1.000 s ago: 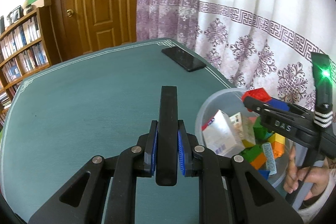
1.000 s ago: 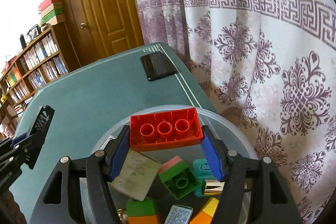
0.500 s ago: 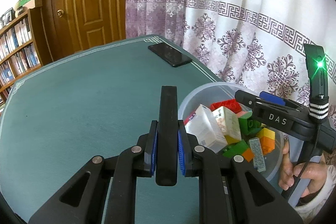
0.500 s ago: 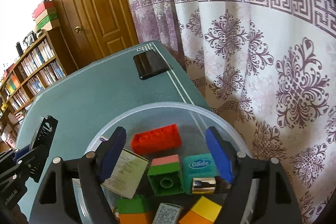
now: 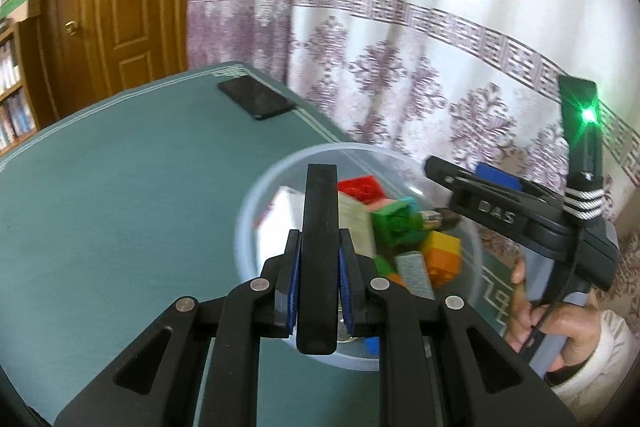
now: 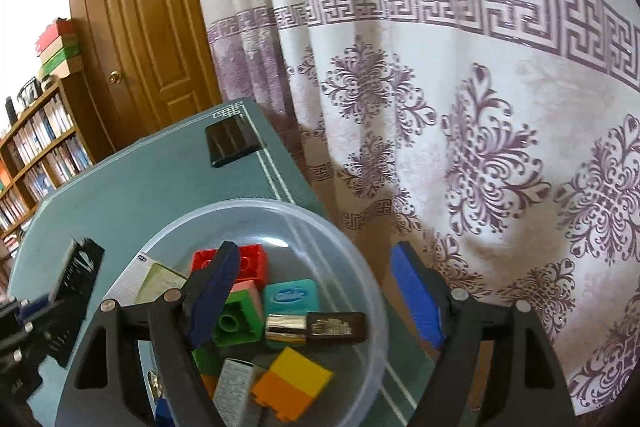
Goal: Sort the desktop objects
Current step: 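Open both tools to drop the harmonica and red block into the bowl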
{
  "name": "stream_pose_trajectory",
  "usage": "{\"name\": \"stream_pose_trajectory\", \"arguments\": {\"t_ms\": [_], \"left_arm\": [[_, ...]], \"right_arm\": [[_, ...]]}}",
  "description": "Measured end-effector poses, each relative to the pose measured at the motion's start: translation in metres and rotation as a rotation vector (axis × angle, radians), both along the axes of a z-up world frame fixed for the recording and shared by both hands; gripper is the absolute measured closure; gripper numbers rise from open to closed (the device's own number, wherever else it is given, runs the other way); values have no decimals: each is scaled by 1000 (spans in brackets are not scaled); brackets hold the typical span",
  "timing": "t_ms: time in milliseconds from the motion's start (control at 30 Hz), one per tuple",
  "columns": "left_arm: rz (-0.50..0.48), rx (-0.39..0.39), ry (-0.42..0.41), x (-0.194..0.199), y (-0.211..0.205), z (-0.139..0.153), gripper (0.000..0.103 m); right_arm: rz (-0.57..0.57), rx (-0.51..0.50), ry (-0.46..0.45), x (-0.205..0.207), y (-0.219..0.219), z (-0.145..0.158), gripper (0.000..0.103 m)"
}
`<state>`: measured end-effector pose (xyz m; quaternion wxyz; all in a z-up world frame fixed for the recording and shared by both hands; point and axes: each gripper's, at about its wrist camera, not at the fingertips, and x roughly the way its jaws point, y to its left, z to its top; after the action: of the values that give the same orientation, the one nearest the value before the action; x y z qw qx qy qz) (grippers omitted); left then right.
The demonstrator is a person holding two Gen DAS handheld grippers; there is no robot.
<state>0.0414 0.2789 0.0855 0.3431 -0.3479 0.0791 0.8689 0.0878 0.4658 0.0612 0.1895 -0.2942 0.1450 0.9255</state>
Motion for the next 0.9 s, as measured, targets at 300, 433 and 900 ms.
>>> {"name": "stream_pose_trajectory", "arguments": {"t_ms": [300,433,900], "left_arm": [[-95,-16,5,13,32,-5,85],[-116,-9,-26,8,40,-12,85],[-90,-1,-15,0,31,-16,46]], "right_arm": [[-4,-8,12,7,9,0,21],[-21,-16,18,10,16,1,21],[-28,-28,5,9,19,-2,21]]}}
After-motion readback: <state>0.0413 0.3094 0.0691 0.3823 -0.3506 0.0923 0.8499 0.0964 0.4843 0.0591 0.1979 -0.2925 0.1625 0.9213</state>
